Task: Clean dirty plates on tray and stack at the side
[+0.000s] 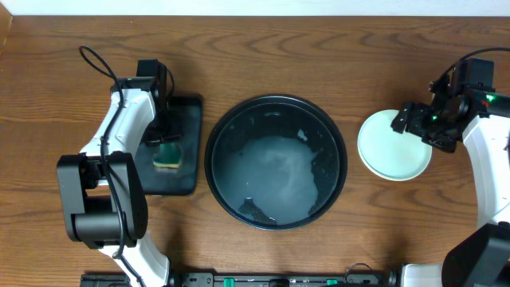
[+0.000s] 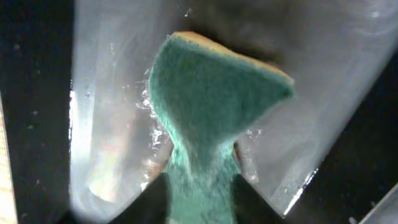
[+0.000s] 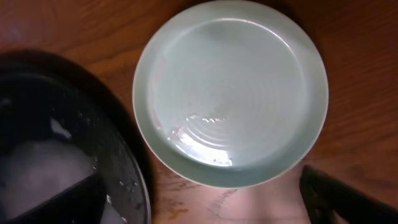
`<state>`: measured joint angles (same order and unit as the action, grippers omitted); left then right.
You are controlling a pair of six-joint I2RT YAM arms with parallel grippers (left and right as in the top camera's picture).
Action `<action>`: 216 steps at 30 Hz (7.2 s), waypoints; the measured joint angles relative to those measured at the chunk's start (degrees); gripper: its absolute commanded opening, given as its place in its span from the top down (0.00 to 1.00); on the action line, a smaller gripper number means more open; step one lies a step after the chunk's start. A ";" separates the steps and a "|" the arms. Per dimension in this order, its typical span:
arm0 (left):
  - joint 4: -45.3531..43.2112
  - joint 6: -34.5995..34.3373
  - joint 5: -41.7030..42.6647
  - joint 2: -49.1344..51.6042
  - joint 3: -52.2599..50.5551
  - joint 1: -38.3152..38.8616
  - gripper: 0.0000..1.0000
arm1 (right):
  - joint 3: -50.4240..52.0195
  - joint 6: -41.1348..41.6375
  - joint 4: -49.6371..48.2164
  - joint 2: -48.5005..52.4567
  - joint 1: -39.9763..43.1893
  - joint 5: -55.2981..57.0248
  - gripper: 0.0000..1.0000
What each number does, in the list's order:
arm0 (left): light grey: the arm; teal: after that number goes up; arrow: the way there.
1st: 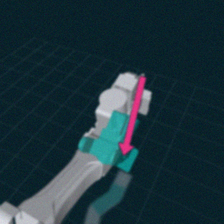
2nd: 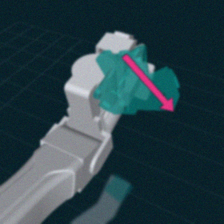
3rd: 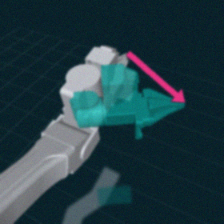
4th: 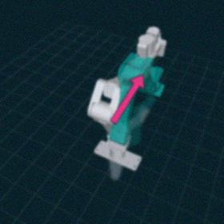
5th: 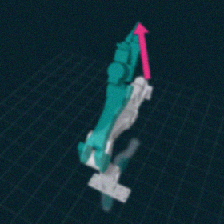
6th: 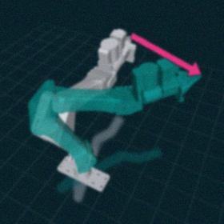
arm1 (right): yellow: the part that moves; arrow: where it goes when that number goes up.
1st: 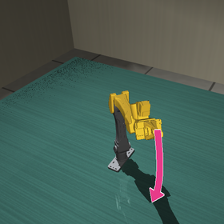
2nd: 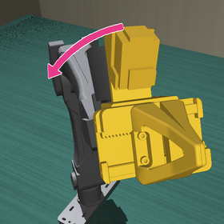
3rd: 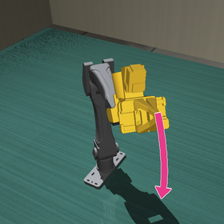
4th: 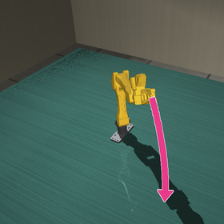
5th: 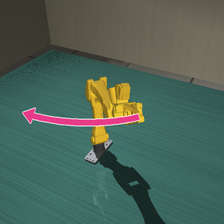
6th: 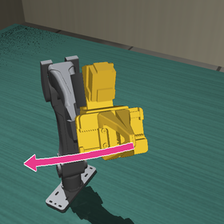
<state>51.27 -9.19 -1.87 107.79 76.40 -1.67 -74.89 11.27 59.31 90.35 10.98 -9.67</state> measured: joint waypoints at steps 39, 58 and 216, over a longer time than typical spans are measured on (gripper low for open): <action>11.52 -0.22 2.84 -24.68 12.94 0.00 0.26 | -4.98 3.34 11.19 -45.13 -3.61 -5.03 0.01; 11.56 -0.24 2.91 -24.68 12.94 0.00 0.26 | 6.29 -6.91 -4.02 -55.32 -3.63 -4.66 0.01; -47.80 18.69 2.99 -107.16 -74.23 -1.25 0.25 | 74.49 -9.44 -56.17 -89.24 -9.40 -1.03 0.01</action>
<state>3.46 9.50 1.13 0.62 2.17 -2.92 -0.40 1.83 3.14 1.10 1.58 -10.70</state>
